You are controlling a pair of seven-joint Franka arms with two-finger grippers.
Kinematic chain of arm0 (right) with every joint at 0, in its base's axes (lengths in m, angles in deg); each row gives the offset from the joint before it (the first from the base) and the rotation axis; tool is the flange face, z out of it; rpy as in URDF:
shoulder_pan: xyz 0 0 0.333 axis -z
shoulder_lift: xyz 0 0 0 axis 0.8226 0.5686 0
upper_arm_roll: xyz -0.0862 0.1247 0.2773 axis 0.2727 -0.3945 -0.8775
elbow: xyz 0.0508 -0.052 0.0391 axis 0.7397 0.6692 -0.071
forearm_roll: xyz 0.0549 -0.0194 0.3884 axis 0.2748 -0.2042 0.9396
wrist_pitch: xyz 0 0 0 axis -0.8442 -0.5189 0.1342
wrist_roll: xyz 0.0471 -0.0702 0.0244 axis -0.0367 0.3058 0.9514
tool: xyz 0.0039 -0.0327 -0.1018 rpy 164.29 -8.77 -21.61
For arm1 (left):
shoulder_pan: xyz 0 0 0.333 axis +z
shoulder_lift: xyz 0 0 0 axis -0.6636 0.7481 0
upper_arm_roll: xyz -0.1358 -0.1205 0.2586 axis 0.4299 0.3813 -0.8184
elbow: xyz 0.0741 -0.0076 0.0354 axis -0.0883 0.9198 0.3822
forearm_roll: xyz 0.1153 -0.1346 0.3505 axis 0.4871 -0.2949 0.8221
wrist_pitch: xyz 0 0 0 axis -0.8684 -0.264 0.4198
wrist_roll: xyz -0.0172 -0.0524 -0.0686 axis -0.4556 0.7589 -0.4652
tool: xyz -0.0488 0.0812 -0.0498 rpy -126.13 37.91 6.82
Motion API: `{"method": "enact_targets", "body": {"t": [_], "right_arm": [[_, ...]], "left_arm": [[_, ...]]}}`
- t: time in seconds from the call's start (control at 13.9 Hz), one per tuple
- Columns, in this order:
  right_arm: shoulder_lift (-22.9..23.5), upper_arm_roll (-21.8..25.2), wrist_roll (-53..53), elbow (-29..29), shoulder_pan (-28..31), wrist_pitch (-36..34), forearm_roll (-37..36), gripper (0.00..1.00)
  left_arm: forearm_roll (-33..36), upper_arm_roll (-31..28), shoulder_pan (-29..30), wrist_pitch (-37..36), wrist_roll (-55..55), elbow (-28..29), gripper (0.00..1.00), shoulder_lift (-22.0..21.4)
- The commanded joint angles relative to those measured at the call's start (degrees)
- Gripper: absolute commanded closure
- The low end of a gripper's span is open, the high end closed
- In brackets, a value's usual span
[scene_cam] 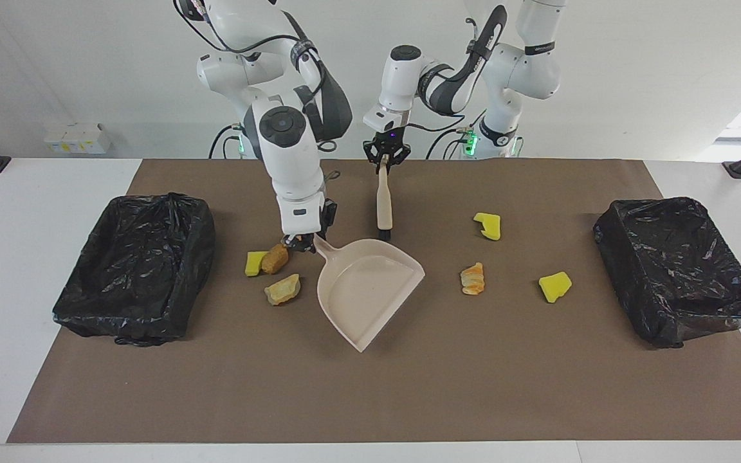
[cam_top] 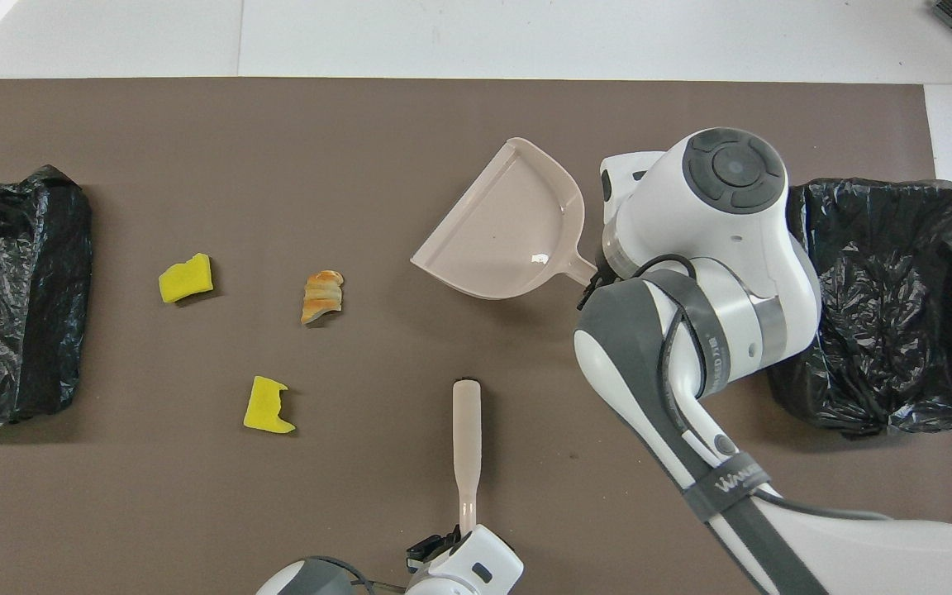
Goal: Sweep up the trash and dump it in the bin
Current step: 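Lift the dustpan with the right gripper while the left gripper grasps the brush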
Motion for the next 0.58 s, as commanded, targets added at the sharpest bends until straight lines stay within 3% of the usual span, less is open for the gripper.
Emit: {"method": "enact_targets", "body": {"t": [0.0, 0.29, 0.5], "right_arm": [[-0.71, -0.5, 11.76, 0.91, 2.14, -0.76, -2.62, 1.0], [-1.15, -0.41, 23.1, 2.49, 4.43, -0.68, -3.95, 1.0], [-0.62, -0.5, 30.43, 3.81, 4.09, -0.94, -6.76, 1.0]], "left_arm": [[1.03, -0.29, 1.09, -3.55, -0.78, -0.29, 1.0, -2.41], [1.03, -0.64, 5.13, -14.53, -0.52, -3.09, 1.0, -6.82], [2.17, -0.38, 11.01, -16.93, 1.57, -7.66, 1.0, -5.95]]}}
